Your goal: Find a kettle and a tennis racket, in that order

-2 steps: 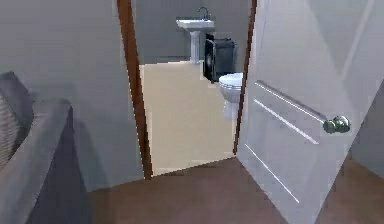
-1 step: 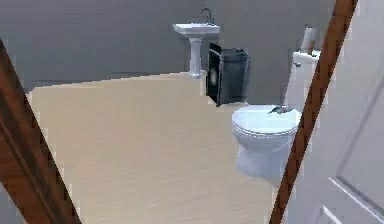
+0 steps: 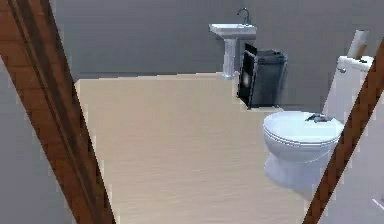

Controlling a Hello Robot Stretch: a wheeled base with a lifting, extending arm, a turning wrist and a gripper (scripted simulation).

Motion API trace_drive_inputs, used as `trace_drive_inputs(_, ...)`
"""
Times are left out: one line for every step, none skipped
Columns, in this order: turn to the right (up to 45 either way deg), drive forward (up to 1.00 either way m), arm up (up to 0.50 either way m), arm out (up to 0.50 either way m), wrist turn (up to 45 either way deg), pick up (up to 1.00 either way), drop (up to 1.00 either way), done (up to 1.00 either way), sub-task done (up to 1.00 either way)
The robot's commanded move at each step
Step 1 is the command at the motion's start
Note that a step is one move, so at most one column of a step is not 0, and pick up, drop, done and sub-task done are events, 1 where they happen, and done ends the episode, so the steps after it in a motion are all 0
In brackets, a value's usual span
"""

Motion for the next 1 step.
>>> trace_drive_inputs(0.0, 0.20, 0.00, 0.00, 0.0, 0.00, 0.00, 0.00, 0.00)
